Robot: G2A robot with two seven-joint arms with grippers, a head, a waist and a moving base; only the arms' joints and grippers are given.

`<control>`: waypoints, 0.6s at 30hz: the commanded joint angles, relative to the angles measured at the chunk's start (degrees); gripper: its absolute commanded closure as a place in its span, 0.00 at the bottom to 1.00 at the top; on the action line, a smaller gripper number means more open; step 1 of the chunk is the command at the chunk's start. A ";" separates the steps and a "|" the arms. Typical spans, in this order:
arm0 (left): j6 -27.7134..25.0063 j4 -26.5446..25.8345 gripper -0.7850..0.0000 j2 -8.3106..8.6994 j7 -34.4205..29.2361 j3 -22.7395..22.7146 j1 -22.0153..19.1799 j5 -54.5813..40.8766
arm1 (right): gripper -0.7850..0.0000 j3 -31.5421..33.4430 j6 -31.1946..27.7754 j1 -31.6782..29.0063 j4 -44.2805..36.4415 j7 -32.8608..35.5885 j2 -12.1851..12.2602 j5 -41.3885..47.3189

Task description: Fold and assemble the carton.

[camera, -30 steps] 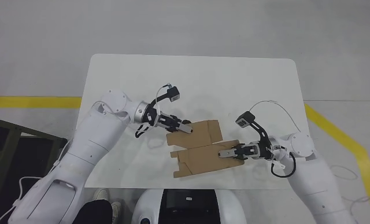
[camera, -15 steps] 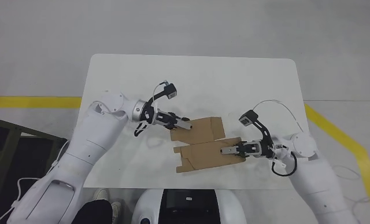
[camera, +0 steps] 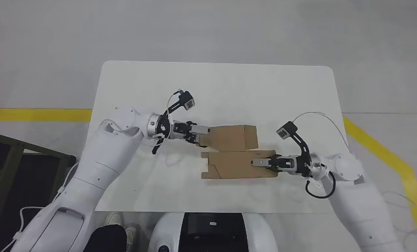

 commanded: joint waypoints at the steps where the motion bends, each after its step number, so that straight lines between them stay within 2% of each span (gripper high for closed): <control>1: 0.43 -0.42 0.00 0.06 -0.44 -0.19 0.06 -0.03 | 1.00 0.32 0.00 -0.32 -0.05 -0.84 0.11 -0.44; 18: 1.21 -3.81 0.00 0.42 0.01 -1.64 -0.29 1.83 | 1.00 1.02 -0.45 -1.39 0.07 -2.96 0.63 -1.13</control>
